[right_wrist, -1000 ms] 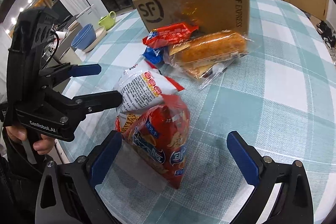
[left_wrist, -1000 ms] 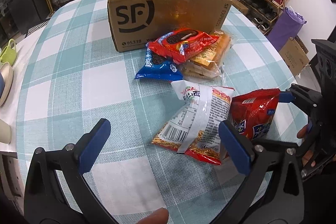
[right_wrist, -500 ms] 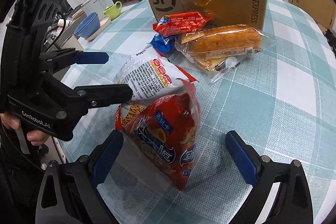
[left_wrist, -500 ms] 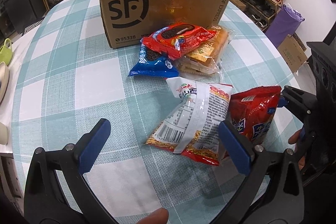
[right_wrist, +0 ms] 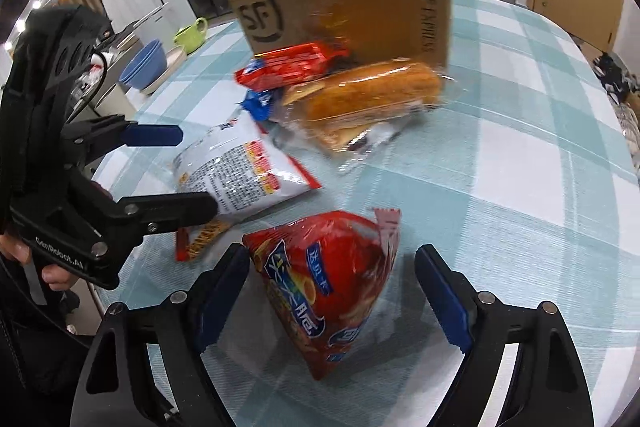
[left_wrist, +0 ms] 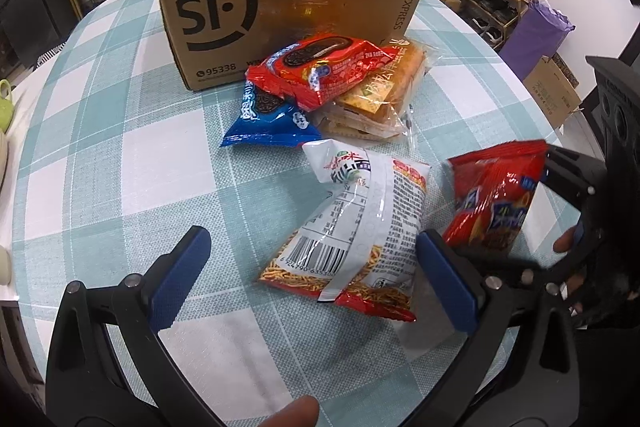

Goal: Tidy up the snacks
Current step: 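Grasp the red chip bag with the right tool while the left tool grasps the white noodle bag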

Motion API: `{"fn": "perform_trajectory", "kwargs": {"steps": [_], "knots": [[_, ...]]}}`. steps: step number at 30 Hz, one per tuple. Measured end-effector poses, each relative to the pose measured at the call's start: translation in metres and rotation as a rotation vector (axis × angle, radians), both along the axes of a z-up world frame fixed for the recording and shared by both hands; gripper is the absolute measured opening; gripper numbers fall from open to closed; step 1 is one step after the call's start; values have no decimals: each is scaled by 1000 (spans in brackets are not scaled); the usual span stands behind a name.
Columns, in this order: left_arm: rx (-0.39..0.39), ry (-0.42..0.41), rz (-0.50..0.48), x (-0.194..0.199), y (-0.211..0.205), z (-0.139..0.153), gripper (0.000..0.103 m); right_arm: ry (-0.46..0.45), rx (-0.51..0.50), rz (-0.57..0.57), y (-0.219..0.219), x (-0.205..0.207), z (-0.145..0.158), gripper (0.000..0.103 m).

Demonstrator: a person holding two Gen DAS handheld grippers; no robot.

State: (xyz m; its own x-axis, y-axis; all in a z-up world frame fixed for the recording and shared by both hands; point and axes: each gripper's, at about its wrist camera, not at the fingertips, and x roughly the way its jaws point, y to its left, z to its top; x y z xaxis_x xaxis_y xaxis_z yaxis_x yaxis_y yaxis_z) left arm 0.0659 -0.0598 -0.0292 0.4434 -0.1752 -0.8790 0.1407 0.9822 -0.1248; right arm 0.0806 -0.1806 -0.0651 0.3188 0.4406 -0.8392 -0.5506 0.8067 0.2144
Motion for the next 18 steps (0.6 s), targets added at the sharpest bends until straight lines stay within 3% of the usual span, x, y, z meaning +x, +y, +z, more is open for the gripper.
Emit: {"fn": "perform_trajectory", "kwargs": {"steps": [18], "knots": [[26, 45, -17, 6, -10, -16, 102, -33, -42, 42, 0, -9, -3, 87]]}}
